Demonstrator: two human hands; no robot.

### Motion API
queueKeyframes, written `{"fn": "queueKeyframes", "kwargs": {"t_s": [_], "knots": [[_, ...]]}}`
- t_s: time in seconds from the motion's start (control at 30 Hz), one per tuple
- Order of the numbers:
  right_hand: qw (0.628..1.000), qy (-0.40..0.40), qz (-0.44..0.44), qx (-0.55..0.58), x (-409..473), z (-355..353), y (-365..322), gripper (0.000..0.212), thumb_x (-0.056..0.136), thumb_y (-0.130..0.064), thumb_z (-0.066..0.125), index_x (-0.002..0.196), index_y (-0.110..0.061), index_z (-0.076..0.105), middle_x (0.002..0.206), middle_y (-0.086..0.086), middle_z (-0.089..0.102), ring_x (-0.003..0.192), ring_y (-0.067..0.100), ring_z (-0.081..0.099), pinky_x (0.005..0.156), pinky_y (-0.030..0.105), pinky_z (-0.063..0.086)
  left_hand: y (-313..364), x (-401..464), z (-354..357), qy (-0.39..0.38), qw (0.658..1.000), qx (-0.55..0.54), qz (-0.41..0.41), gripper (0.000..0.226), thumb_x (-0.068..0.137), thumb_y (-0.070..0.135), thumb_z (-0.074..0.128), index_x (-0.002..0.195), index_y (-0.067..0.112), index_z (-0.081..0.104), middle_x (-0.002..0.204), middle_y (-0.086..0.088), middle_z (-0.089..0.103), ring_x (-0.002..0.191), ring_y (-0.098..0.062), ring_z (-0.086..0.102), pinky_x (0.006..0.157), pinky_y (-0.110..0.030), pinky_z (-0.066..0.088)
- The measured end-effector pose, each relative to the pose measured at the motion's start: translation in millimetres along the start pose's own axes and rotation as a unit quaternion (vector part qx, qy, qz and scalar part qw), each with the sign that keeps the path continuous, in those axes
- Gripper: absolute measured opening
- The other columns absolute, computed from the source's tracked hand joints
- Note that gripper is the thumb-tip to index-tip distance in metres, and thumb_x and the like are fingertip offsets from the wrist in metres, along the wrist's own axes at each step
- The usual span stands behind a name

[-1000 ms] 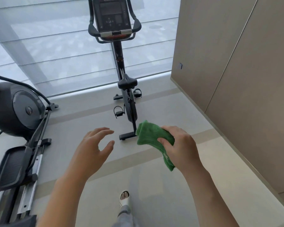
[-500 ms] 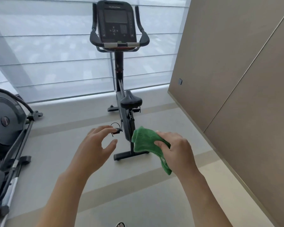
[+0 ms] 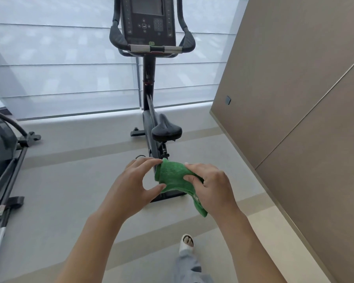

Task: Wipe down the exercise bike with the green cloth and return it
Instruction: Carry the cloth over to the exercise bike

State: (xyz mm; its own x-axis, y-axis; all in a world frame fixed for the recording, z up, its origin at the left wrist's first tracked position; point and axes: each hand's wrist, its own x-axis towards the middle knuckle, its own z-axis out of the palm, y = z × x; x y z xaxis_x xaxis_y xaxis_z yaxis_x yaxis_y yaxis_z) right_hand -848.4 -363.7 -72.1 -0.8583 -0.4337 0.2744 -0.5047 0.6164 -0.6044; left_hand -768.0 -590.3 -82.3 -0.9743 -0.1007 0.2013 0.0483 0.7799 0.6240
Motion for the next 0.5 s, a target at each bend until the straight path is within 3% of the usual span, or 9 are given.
{"fn": "queueKeyframes", "kwargs": {"t_s": [0.2,0.33,0.5], "knots": [[0.999,-0.027,-0.011,0.012,74.5,12.7,31.3,0.033,0.096,-0.018,0.076,0.129,-0.02,0.076,0.125,-0.004,0.077,0.115,0.019,0.069,0.101,0.041,0.055,-15.6,71.1,13.4,0.026,0.999,0.017,-0.018,0.056,0.085,0.036,0.083,0.137,0.03,0.064,0.128,0.02,0.064,0.115,-0.002,0.055,0.093,-0.008,0.036],[0.997,-0.058,-0.029,0.031,140.7,19.2,57.4,0.034,0.096,-0.021,0.075,0.13,-0.024,0.076,0.124,-0.007,0.077,0.114,0.016,0.071,0.099,0.038,0.055,-22.3,129.2,25.5,0.074,0.996,0.024,-0.041,0.046,0.086,0.023,0.083,0.131,0.027,0.07,0.116,0.014,0.071,0.105,-0.009,0.063,0.089,-0.027,0.052],[0.994,-0.063,-0.051,0.073,217.9,26.8,91.3,0.035,0.094,-0.019,0.078,0.129,-0.023,0.076,0.12,-0.011,0.078,0.111,0.009,0.07,0.097,0.035,0.056,-31.6,199.8,31.4,0.108,0.991,0.042,-0.069,0.04,0.085,0.018,0.084,0.123,0.025,0.074,0.106,0.015,0.071,0.095,-0.012,0.065,0.081,-0.033,0.055]]}}
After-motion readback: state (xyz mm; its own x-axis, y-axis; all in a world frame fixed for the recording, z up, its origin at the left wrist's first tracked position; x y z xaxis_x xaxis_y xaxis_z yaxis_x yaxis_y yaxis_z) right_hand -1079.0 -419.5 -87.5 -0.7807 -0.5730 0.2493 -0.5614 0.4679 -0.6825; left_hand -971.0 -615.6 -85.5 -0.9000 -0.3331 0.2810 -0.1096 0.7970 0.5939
